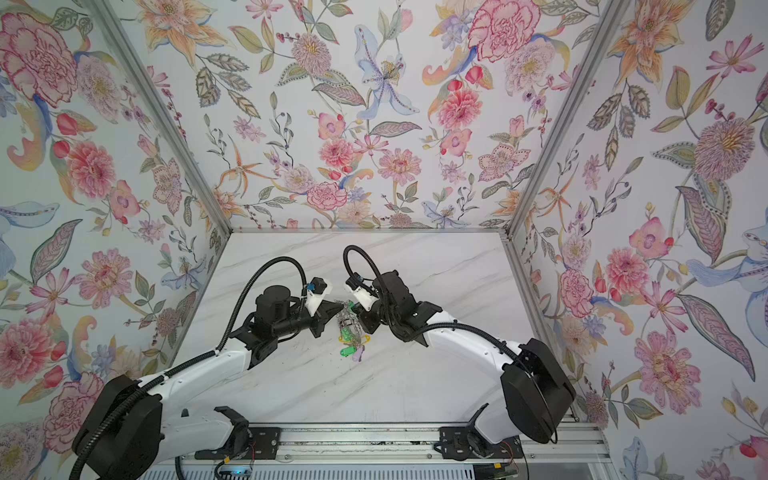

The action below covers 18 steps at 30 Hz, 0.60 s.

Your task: Remove the keys from the keyring

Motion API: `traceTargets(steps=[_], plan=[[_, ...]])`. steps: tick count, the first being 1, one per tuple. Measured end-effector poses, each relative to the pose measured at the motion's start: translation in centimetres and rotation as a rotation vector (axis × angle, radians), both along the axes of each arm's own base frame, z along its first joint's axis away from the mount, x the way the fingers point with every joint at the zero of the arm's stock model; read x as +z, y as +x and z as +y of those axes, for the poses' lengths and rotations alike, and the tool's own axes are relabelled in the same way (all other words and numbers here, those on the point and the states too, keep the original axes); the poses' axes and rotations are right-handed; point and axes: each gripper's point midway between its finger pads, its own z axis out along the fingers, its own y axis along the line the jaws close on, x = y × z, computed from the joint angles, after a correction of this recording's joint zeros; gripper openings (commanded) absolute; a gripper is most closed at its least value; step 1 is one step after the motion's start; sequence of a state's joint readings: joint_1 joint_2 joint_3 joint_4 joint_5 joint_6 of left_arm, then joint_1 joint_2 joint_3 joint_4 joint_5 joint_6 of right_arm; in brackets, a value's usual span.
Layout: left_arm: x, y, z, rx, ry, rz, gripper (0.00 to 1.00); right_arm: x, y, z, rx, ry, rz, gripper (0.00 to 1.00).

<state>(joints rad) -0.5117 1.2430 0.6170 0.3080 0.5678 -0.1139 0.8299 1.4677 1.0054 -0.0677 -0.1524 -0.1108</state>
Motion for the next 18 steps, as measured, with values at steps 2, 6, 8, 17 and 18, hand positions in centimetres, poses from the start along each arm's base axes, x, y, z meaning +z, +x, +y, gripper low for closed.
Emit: traceTargets(steps=[2, 6, 8, 17, 18], plan=[[-0.18, -0.06, 0.03, -0.002, 0.009, 0.007, 0.0, -0.03, -0.37, 0.38, 0.004, -0.032, -0.043, 0.0], [-0.35, -0.13, 0.07, -0.004, 0.017, 0.011, 0.0, -0.03, -0.09, 0.24, -0.015, -0.069, -0.093, 0.0], [-0.35, -0.12, 0.06, -0.005, 0.017, 0.009, 0.0, 0.0, 0.27, 0.0, -0.029, -0.08, -0.115, 0.0], [0.27, 0.13, 0.07, 0.012, -0.014, -0.011, 0.28, -0.22, 0.43, -0.26, -0.045, -0.111, -0.148, 0.0], [0.32, 0.12, 0.11, 0.013, -0.016, -0.017, 0.29, -0.22, 0.44, -0.27, -0.046, -0.112, -0.149, 0.0]])
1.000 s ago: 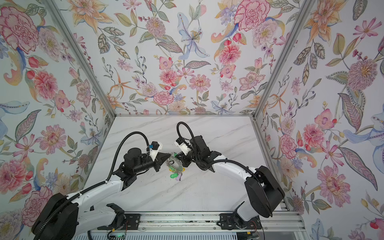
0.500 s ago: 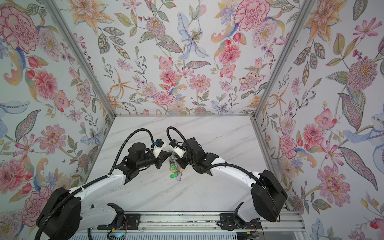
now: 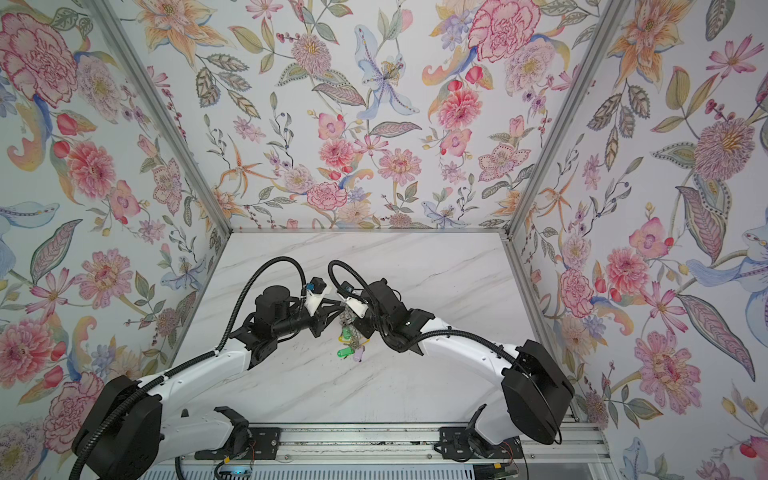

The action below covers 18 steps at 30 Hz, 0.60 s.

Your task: Remove the keys from the keyring

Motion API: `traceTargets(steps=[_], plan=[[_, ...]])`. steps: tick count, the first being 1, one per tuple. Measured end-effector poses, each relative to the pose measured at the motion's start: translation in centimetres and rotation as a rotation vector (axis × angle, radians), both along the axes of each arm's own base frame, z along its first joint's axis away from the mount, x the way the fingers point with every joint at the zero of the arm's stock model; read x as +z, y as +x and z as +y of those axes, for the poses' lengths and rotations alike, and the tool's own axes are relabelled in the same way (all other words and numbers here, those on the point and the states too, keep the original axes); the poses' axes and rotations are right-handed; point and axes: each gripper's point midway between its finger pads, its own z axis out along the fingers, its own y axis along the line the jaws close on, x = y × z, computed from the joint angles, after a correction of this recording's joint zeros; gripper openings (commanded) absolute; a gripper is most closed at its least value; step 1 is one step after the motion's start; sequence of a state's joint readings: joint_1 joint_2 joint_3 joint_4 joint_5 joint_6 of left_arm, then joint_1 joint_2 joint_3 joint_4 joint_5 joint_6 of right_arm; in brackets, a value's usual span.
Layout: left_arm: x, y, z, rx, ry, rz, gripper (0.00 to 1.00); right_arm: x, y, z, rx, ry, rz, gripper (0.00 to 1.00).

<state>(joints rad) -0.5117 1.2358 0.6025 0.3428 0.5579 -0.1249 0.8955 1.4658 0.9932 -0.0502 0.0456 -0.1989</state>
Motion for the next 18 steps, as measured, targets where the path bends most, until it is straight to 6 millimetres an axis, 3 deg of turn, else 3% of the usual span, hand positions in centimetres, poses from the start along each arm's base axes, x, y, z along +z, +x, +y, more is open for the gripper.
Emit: traceTargets(steps=[9, 18], plan=[[-1.6, -0.5, 0.6, 0.024, -0.019, 0.007, 0.32, 0.1, -0.1, -0.3, -0.004, -0.004, -0.008, 0.0], [-2.5, -0.3, -0.6, -0.009, -0.095, 0.038, 0.33, 0.9, -0.3, -0.7, 0.003, 0.015, -0.011, 0.0]])
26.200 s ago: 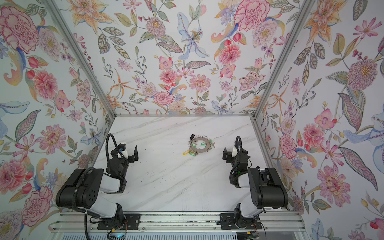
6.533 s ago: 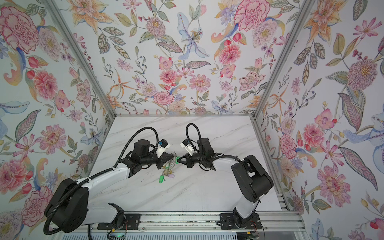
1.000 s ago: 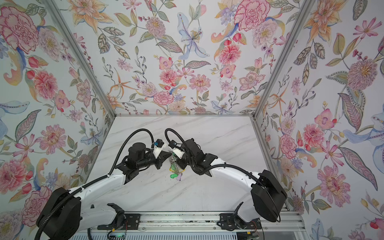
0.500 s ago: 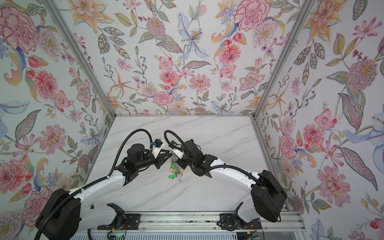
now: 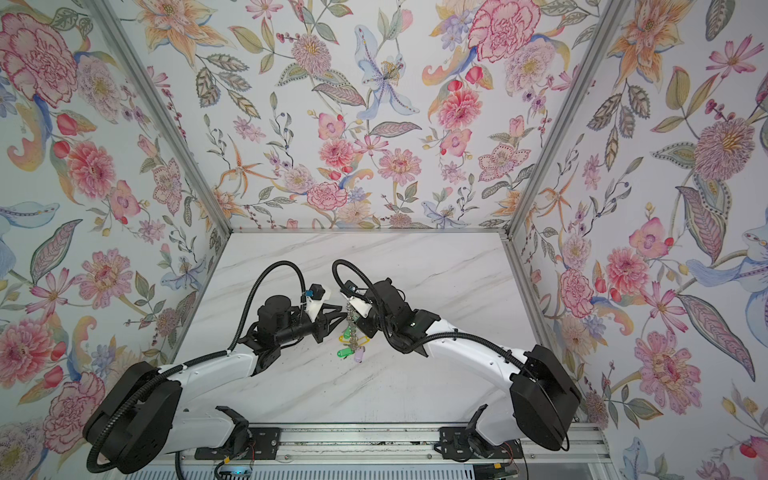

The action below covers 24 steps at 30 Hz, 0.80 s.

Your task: Remove the keys from the keyring

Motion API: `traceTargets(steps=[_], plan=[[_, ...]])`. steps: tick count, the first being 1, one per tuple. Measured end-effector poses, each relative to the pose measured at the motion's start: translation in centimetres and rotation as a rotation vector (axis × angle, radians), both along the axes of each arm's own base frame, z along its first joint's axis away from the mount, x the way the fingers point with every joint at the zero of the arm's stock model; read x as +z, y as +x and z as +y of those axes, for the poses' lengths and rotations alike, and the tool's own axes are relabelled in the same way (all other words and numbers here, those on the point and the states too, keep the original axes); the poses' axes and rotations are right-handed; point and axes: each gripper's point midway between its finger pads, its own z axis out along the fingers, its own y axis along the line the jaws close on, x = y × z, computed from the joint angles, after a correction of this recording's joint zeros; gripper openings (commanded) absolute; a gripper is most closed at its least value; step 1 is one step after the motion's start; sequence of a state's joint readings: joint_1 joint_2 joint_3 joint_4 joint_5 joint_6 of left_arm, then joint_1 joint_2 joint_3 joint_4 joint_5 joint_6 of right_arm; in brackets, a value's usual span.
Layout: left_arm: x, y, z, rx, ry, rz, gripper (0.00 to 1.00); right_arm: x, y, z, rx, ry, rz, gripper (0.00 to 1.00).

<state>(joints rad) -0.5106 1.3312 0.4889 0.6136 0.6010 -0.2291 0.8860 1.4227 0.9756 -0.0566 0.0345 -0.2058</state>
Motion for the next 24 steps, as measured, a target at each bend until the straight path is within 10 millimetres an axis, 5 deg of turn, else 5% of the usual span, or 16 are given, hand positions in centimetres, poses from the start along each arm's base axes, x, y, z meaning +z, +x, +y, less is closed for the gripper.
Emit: traceTargets(steps=[5, 14, 24], plan=[[0.4, 0.1, -0.6, -0.021, -0.039, -0.005, 0.33, -0.1, -0.2, -0.1, 0.006, 0.001, 0.005, 0.0], [0.5, 0.1, -1.4, -0.046, -0.081, 0.013, 0.11, -0.1, -0.3, -0.3, 0.005, 0.004, 0.007, 0.0], [1.0, -0.1, -1.7, -0.063, -0.098, -0.004, 0.04, 0.2, 0.3, -0.8, -0.003, 0.054, 0.042, 0.0]])
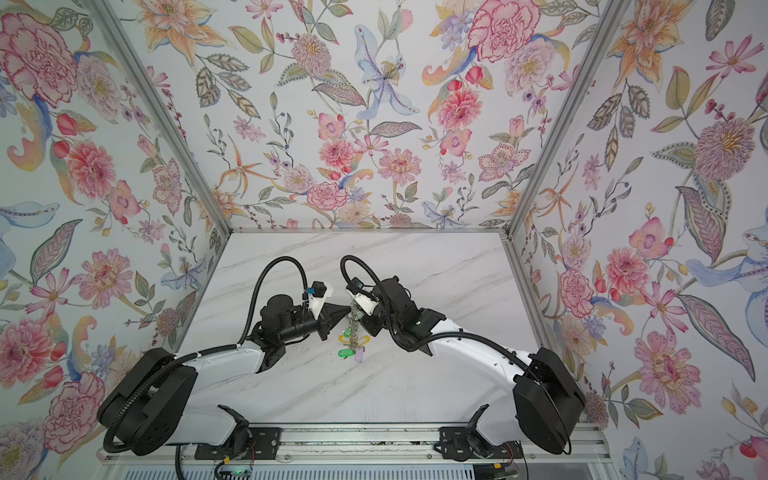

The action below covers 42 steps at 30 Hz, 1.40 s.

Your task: Remove the keys from the keyring

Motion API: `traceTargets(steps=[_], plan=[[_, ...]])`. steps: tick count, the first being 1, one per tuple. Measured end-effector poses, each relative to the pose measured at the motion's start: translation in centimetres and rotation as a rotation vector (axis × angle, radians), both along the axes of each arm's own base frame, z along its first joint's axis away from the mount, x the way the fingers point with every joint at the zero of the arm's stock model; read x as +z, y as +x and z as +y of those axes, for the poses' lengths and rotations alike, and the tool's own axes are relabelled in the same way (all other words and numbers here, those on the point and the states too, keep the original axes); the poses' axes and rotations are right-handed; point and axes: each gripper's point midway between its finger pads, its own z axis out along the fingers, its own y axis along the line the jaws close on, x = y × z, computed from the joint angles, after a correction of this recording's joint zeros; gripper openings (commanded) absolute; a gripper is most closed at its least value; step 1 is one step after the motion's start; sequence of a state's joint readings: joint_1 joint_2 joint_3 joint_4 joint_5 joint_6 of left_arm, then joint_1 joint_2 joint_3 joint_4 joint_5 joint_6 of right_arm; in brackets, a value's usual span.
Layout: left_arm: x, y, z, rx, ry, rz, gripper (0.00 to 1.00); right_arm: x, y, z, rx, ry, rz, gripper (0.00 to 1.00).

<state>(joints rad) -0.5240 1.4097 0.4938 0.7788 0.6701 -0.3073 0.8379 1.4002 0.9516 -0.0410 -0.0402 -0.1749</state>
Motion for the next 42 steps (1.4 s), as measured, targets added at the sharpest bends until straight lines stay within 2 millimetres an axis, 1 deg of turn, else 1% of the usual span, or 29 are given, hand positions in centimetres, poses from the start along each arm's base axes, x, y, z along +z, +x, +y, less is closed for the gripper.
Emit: traceTargets(steps=[2, 5, 7, 10, 13, 16, 24, 27, 30, 36, 40, 42], plan=[[0.0, 0.0, 0.0, 0.0, 0.0, -0.003, 0.13, 0.0, 0.0, 0.0, 0.0, 0.008, 0.008, 0.0], [0.0, 0.0, 0.0, -0.003, 0.0, -0.004, 0.17, 0.1, -0.3, 0.3, 0.013, 0.025, 0.021, 0.0], [0.1, -0.1, -0.1, -0.008, -0.002, -0.006, 0.17, 0.1, -0.4, 0.4, 0.02, 0.032, 0.028, 0.0], [0.2, -0.3, -0.2, -0.024, -0.009, -0.005, 0.1, 0.2, -0.5, 0.5, 0.025, 0.038, 0.034, 0.0], [0.3, -0.4, -0.4, -0.037, -0.013, -0.006, 0.07, 0.2, -0.3, 0.3, 0.022, 0.041, 0.038, 0.0], [0.5, -0.5, -0.5, -0.05, -0.019, -0.011, 0.0, 0.2, -0.1, 0.2, 0.021, 0.052, 0.045, 0.0], [0.8, -0.6, -0.4, -0.048, -0.017, -0.022, 0.0, 0.2, 0.0, 0.2, 0.023, 0.076, 0.07, 0.0], [1.4, -0.5, 0.0, -0.025, -0.008, -0.04, 0.0, 0.1, 0.1, 0.1, 0.024, 0.076, 0.074, 0.0], [1.5, -0.3, 0.5, 0.013, 0.032, -0.05, 0.0, -0.3, 0.2, 0.1, 0.025, 0.071, 0.085, 0.0], [0.8, 0.6, 0.3, 0.065, 0.185, -0.056, 0.0, -1.5, 0.1, 0.2, 0.034, 0.039, 0.125, 0.0], [-0.6, 0.6, 0.5, 0.086, 0.279, -0.054, 0.0, -1.2, 0.3, 0.6, 0.046, 0.028, 0.127, 0.0], [-0.6, 0.6, 0.5, 0.091, 0.304, -0.069, 0.0, -1.2, 0.3, 0.7, 0.054, 0.017, 0.134, 0.0]])
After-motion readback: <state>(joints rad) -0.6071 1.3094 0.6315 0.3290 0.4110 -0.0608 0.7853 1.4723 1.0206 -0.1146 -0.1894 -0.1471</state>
